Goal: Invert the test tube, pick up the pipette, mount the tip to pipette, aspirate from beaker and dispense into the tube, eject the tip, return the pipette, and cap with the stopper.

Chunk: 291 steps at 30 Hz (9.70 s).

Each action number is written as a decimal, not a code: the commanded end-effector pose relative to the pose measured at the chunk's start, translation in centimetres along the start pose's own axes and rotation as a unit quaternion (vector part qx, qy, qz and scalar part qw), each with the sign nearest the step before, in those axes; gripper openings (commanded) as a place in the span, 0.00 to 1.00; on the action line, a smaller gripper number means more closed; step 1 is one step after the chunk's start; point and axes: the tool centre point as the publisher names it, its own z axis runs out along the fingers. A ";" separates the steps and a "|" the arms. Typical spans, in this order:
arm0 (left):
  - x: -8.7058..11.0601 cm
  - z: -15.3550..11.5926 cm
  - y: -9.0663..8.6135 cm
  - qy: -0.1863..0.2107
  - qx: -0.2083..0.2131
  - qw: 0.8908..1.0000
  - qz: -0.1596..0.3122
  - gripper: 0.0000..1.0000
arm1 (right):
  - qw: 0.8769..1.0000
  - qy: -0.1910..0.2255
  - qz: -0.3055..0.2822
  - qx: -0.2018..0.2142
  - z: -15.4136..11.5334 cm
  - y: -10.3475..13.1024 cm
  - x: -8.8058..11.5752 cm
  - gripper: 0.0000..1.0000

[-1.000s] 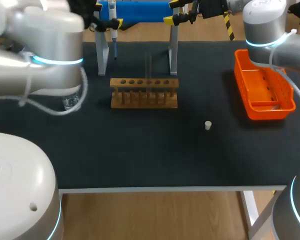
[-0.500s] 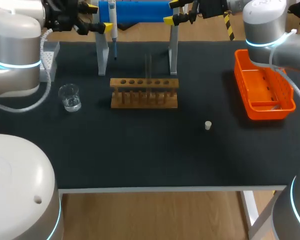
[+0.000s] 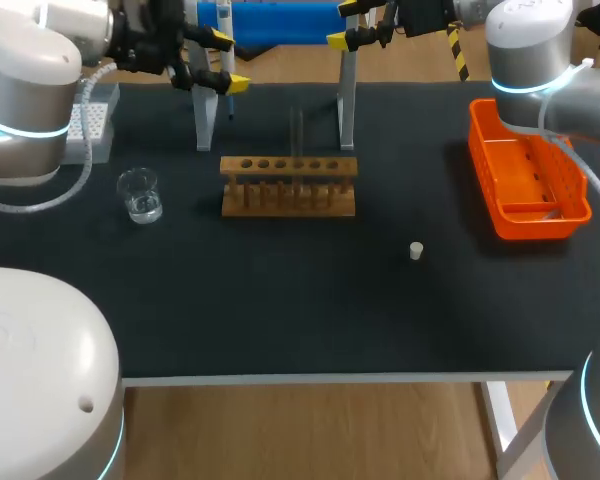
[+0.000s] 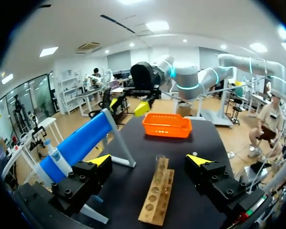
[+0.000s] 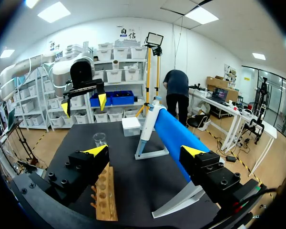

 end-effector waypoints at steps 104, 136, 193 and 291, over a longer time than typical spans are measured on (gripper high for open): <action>3.1 13.6 7.5 0.055 -0.030 0.998 -0.027 1.00 | 1.000 0.002 0.001 0.002 -0.1 0.1 -0.1 1.00; 3.0 13.7 7.8 0.058 -0.035 0.997 -0.033 1.00 | 1.000 -0.007 -0.015 0.019 -2.6 -1.8 1.0 1.00; 3.0 13.7 7.8 0.058 -0.035 0.997 -0.033 1.00 | 0.991 -0.061 0.039 0.115 -23.0 -24.2 23.0 1.00; 3.0 13.7 7.8 0.058 -0.035 0.997 -0.033 1.00 | 0.971 -0.082 0.068 0.214 -7.9 -31.7 21.4 0.47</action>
